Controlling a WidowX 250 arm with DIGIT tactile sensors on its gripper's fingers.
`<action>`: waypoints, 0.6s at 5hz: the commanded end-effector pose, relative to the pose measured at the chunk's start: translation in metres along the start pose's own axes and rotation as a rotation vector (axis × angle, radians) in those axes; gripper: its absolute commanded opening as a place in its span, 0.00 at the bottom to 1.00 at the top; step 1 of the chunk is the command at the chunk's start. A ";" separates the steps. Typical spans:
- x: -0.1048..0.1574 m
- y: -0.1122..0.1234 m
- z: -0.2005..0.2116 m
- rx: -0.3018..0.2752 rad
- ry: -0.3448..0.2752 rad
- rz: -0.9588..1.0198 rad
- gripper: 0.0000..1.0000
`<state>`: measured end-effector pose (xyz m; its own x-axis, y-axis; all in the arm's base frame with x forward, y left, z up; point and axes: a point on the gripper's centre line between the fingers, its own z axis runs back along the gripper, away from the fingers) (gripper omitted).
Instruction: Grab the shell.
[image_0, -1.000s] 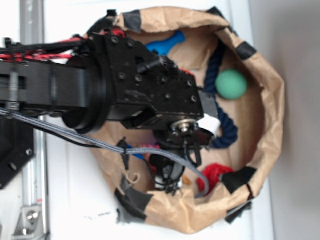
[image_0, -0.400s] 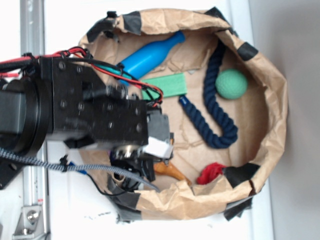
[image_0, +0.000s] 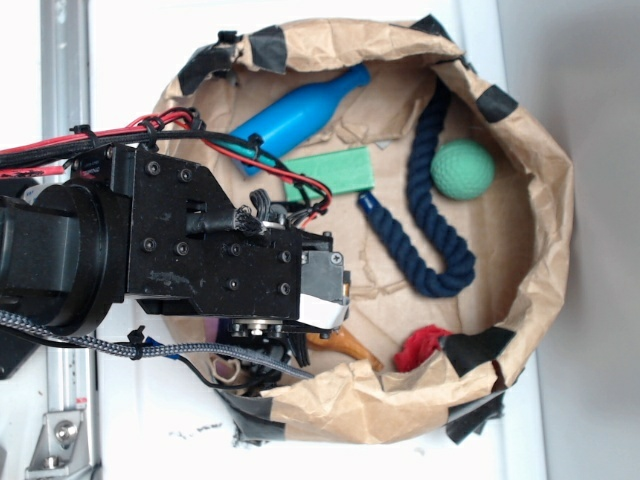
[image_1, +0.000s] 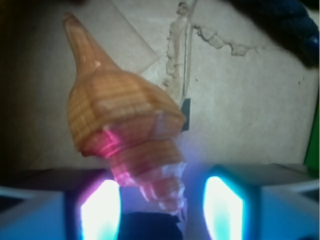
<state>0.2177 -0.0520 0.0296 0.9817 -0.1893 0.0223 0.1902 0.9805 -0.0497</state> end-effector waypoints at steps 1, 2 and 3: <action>0.000 -0.010 0.010 0.000 -0.037 -0.066 1.00; 0.003 -0.017 0.012 0.013 -0.109 -0.087 1.00; 0.005 -0.020 0.009 0.022 -0.146 -0.098 1.00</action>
<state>0.2222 -0.0614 0.0357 0.9609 -0.2341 0.1482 0.2401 0.9705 -0.0238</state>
